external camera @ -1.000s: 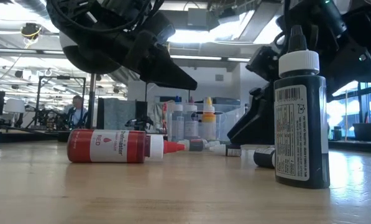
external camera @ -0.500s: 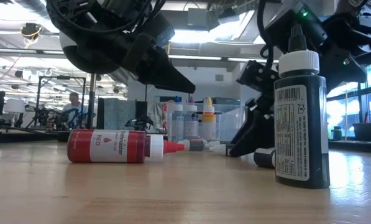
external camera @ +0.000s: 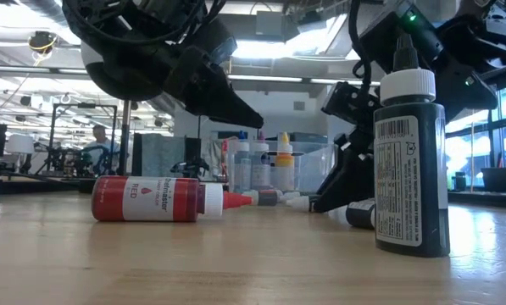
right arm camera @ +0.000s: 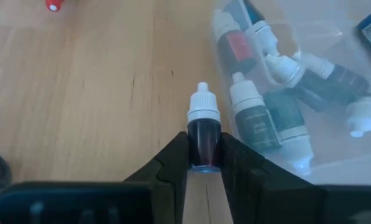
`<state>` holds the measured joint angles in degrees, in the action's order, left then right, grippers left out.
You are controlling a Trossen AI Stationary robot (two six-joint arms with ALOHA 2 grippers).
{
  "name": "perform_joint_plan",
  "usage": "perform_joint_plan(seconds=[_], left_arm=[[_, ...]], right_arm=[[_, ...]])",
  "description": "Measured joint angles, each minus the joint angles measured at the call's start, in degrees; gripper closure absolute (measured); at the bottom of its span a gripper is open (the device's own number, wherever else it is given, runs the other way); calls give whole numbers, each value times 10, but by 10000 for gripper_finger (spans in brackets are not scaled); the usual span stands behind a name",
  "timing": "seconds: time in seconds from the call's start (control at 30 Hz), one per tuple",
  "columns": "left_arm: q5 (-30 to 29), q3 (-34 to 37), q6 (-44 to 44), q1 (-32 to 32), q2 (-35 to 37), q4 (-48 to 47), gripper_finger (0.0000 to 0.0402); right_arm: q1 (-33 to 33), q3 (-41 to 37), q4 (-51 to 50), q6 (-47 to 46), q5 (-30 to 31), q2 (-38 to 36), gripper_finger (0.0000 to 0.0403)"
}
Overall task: Pick & Place food coloring
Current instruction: Put the small black food coloring bottle in the transparent bin
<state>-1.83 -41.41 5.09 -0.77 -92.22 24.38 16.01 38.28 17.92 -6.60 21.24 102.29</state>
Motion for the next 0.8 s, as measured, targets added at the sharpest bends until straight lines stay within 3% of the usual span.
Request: perform_joint_plan(seconds=[0.33, 0.57, 0.7, 0.8], left_arm=[[0, 0, -14, -15, 38, -78, 263], [-1, 0, -58, -32, 71, -154, 267], [0, 0, -86, -48, 71, -175, 264], [0, 0, -94, -62, 71, -179, 263]], right_arm=[[1, 23, -49, 35, -34, -94, 324], [0, 25, -48, 70, -16, -175, 321], [-29, 25, -59, 77, 22, -182, 320], [-58, 25, -59, 60, -18, -170, 320]])
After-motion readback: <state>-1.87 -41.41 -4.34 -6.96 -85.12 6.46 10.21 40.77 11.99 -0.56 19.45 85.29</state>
